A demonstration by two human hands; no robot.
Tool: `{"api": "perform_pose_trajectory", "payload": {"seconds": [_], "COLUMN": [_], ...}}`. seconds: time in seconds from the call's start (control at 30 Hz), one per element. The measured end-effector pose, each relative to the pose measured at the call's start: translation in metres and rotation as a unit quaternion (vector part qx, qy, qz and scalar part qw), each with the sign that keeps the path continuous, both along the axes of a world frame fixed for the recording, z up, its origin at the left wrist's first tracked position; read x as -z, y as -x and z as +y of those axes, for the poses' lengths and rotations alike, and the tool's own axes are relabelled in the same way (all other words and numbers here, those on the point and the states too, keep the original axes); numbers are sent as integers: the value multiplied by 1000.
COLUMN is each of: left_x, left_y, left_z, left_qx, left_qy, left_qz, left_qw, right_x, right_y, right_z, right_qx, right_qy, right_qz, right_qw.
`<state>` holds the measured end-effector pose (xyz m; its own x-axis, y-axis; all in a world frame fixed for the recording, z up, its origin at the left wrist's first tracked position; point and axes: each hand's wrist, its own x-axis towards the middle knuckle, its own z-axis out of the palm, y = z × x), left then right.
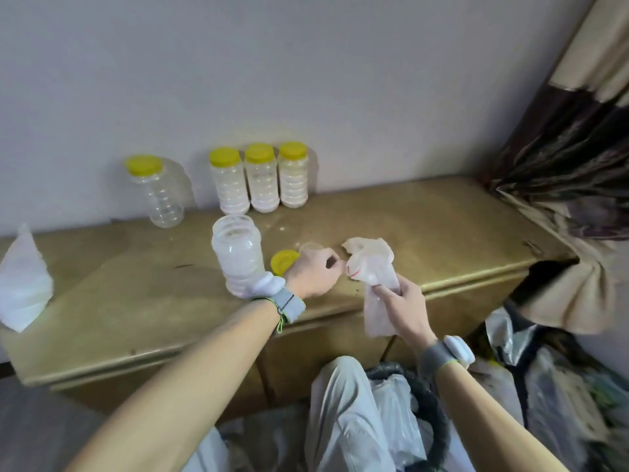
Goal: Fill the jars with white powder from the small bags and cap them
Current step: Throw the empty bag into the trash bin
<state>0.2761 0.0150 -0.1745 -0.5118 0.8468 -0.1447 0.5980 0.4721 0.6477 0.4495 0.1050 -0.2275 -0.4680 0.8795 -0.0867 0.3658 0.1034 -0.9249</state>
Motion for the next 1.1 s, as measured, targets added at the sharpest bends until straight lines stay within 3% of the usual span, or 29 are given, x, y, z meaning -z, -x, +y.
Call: {"api": "perform_pose_trajectory", "payload": {"seconds": [0.17,0.37,0.5,0.63,0.77,0.83,0.93,1.1], "left_x": [41,61,75,86,88,86,82,73], "left_y": [-19,-30,-38,-43,-41,-42,-45,-38], "left_z": [10,21,25,21,19,22,19,21], "left_qx": [46,83,68,42,46,45,48,68], "left_qy": [49,66,40,-19,-23,-20,-11,30], "left_qz": [27,172,227,263,275,274,266,229], "left_qw": [997,979,971,964,960,960,963,971], "right_x": [63,140,183,204,211,205,202,161], "right_y": [-48,-88,-103,-109,-106,-104,-101,-76], "right_z": [-7,-11,-11,-10,-15,-13,-11,-6], "right_qx": [69,115,77,69,72,76,79,45], "right_qy": [55,98,123,159,170,169,147,11], "right_qz": [-56,-179,-300,-354,-421,-426,-382,-260], "right_qw": [994,972,943,919,888,885,909,965]}}
